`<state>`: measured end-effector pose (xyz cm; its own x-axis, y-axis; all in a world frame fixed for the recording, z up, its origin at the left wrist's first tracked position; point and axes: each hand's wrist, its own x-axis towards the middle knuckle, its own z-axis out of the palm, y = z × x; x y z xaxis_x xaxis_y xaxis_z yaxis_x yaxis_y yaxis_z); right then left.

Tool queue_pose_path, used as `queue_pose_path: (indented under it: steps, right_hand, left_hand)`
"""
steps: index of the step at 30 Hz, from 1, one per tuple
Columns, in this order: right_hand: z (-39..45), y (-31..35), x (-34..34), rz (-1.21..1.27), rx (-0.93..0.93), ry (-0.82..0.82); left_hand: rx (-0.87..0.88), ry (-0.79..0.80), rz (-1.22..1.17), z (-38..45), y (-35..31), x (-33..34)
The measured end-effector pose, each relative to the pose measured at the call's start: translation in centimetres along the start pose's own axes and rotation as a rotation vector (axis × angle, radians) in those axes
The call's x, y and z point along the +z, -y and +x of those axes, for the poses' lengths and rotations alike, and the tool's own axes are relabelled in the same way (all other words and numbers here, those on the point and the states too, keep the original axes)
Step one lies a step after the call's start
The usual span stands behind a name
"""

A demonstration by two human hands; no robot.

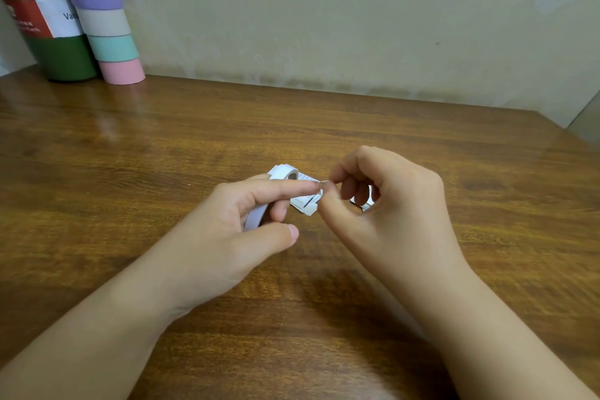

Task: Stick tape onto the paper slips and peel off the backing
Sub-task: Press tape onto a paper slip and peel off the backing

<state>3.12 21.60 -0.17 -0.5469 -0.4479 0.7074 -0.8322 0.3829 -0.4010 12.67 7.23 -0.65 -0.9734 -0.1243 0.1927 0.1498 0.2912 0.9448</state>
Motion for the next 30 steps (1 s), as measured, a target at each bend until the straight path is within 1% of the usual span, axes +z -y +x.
queue_pose_path:
  steps: [4,7,12,14,16,19,21,23,26,30]
  right_hand:
    - [0.0,-0.1,0.1,0.038,0.021,0.020]
    - [0.0,-0.4,0.1,0.098,0.070,0.008]
    - [0.5,-1.2,-0.5,0.171,0.213,-0.049]
    - [0.8,-1.8,-0.9,0.140,0.281,-0.039]
    - [1.2,-2.9,-1.2,0.083,0.370,0.009]
    - [1.6,-5.1,-1.5,0.012,0.523,0.112]
    - [1.7,-6.3,-1.5,-0.030,0.597,0.142]
    - [1.7,-7.2,-1.4,-0.080,0.639,0.147]
    - [1.6,-8.1,-1.2,-0.086,0.684,0.138]
    - [1.6,-8.4,-1.1,-0.091,0.689,0.140]
  left_hand:
    - [-0.003,0.017,0.010,0.0,-0.1,0.0]
    - [-0.010,-0.006,0.008,-0.1,-0.1,0.0]
    - [-0.027,-0.030,0.000,-0.1,-0.2,-0.1]
    - [-0.034,-0.035,-0.004,0.0,-0.1,-0.1]
    - [-0.041,-0.050,-0.012,0.0,0.0,-0.2]
    - [-0.059,-0.113,-0.018,0.1,0.2,-0.4]
    - [-0.069,-0.159,-0.029,0.3,0.4,-0.5]
    - [-0.067,-0.190,-0.030,0.4,0.5,-0.6]
    - [-0.071,-0.211,-0.025,0.4,0.6,-0.7]
    - [-0.074,-0.229,-0.014,0.5,0.6,-0.8]
